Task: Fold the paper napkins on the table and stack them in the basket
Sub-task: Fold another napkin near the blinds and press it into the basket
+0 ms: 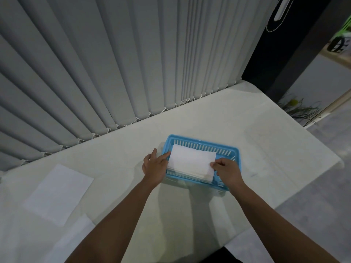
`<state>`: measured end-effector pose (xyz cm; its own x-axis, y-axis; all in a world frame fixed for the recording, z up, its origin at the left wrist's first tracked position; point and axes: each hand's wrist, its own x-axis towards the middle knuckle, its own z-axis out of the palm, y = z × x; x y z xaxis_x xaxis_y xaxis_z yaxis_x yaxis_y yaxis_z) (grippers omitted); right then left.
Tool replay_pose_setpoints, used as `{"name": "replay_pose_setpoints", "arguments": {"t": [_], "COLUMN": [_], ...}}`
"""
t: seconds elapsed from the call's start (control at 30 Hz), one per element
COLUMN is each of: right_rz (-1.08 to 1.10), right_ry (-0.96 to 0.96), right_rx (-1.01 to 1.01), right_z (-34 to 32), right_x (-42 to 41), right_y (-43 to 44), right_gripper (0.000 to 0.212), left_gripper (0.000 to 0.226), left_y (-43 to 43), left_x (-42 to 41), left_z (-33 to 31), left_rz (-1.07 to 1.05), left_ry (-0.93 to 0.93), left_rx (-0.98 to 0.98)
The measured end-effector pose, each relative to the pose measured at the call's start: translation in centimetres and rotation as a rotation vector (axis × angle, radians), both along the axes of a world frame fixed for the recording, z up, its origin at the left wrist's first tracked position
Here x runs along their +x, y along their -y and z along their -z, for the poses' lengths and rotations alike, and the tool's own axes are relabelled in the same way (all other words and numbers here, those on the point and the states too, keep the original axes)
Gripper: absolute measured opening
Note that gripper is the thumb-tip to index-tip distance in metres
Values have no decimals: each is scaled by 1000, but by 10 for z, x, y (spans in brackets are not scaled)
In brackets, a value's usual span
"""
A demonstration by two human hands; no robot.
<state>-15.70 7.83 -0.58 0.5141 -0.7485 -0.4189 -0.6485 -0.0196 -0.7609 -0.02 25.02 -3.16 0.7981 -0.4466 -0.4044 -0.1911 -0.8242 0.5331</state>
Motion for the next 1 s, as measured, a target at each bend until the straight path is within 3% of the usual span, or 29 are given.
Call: {"name": "replay_pose_setpoints", "arguments": {"t": [0.6, 0.7, 0.83, 1.0], "right_rz": [-1, 5, -258, -651], "right_ry": [-14, -31, -161, -363], "right_rx": [-11, -95, -643, -666], "right_z": [12, 11, 14, 27], "right_x": [-1, -3, -6, 3], "right_y": [0, -4, -12, -21], "right_gripper": [8, 30, 61, 89], "left_gripper": [46, 47, 57, 66], "left_y": [-4, -5, -6, 7], "left_x": [-9, -10, -13, -14], "left_z": [1, -4, -3, 1], "left_rz": [86, 81, 165, 497], "left_ry": [57, 55, 198, 445], "left_rx": [32, -9, -67, 98]}}
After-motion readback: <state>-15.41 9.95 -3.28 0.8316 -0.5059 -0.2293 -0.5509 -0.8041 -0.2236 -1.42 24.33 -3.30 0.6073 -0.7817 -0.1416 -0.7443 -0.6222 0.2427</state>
